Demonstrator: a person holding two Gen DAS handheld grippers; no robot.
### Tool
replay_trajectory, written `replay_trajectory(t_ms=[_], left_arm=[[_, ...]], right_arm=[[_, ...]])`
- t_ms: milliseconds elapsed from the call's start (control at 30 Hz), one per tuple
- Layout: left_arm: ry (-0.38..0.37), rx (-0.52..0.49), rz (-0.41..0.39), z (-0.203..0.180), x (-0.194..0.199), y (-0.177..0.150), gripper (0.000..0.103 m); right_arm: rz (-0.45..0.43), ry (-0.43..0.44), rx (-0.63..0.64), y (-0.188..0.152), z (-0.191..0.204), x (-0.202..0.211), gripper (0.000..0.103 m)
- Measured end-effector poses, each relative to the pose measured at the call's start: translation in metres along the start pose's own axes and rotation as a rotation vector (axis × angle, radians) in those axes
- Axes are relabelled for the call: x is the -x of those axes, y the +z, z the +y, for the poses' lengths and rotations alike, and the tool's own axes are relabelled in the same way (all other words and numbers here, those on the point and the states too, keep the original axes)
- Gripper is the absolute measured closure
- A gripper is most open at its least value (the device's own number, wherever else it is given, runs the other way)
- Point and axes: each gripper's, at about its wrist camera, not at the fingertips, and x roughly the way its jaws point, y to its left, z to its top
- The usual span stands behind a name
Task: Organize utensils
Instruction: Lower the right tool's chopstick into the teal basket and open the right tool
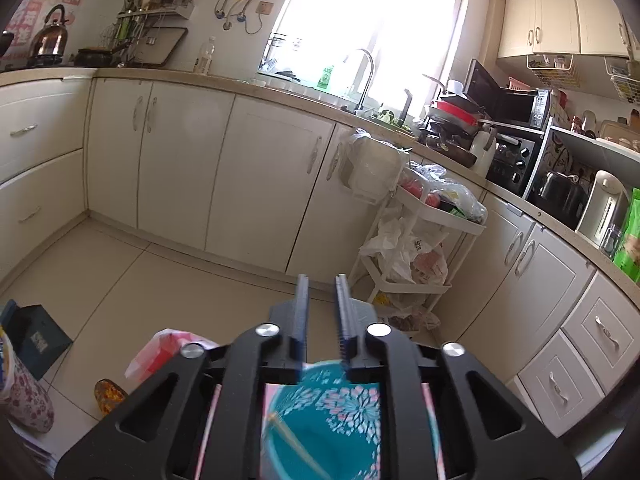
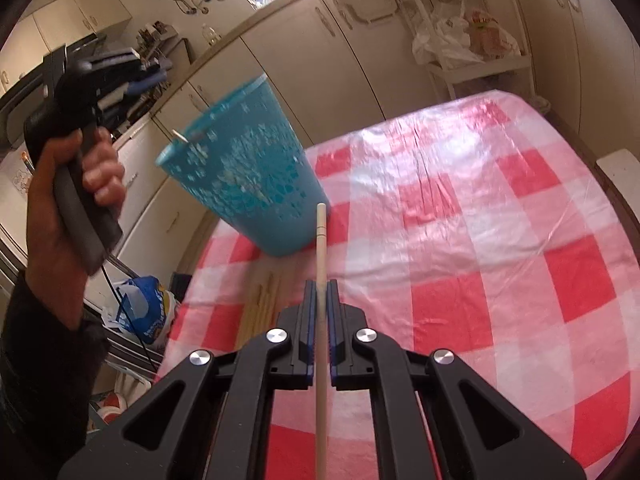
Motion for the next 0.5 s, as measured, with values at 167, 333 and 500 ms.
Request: replay_trajectory(t_ms=[167, 333, 500], left_arm=[[0.042, 0.025, -0.023, 0.025, 0.049, -0.026, 0.050], [0.078, 0.013, 0.024, 0.048, 0.084, -0.070, 0.046], [0.098, 0.026, 0.097, 0.068, 0.101, -0.112, 0.041]], right_arm=[[-0.181, 0.094, 0.035, 0.054, 0.034, 0.026, 0.097], [-0.335, 0.197, 0.014, 0.118, 0.070, 0.026, 0.097], [-0.437, 0.187, -0.014, 0.167, 0.093, -0.004, 0.097]])
